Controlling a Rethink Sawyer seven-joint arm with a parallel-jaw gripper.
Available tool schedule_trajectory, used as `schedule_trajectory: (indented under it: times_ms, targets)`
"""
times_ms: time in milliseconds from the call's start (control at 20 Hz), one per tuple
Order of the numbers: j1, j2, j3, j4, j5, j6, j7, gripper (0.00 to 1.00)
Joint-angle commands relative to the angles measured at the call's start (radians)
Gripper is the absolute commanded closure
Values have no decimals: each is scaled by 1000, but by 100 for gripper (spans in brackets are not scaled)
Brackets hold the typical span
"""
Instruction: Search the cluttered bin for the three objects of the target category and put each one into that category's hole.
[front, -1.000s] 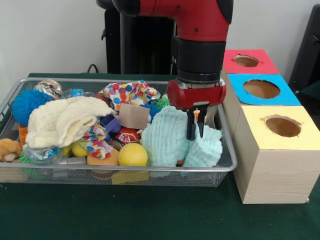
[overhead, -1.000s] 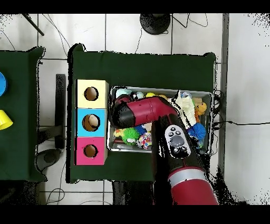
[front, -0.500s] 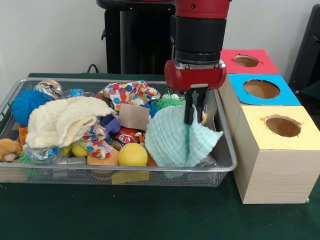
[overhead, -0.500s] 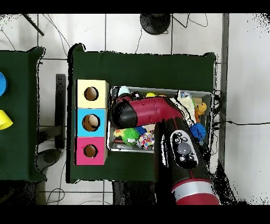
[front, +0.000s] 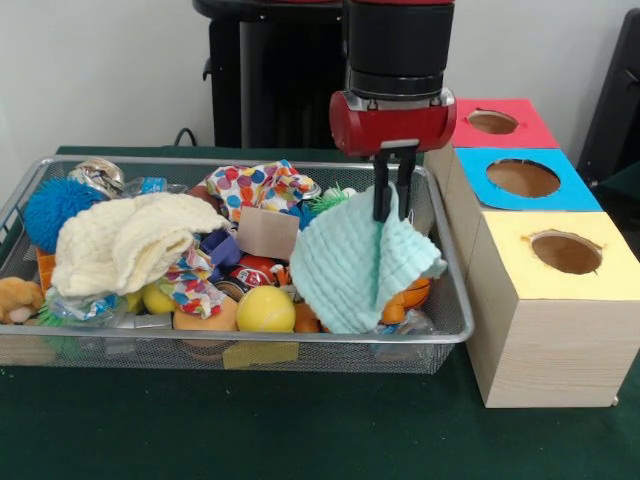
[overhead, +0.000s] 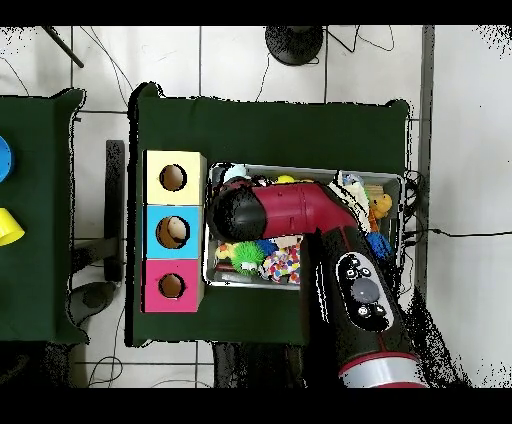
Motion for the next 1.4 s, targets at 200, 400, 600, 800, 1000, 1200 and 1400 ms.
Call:
schedule_trajectory:
  times_ms: [200, 400, 600, 800, 1000, 1200, 1400]
  targets:
    - [-110, -16, 182, 122, 101, 160, -65, 100]
    - [-139, -26, 211, 143, 115, 163, -65, 100]
    - [-149, -44, 210, 151, 106, 170, -55, 100]
    - [-161, -83, 196, 147, 89, 218, -68, 100]
    - [-191, -109, 189, 118, 65, 269, -124, 100]
    - [-208, -96, 191, 56, 39, 319, -166, 100]
    - [-226, -87, 199, 5, 19, 362, -199, 100]
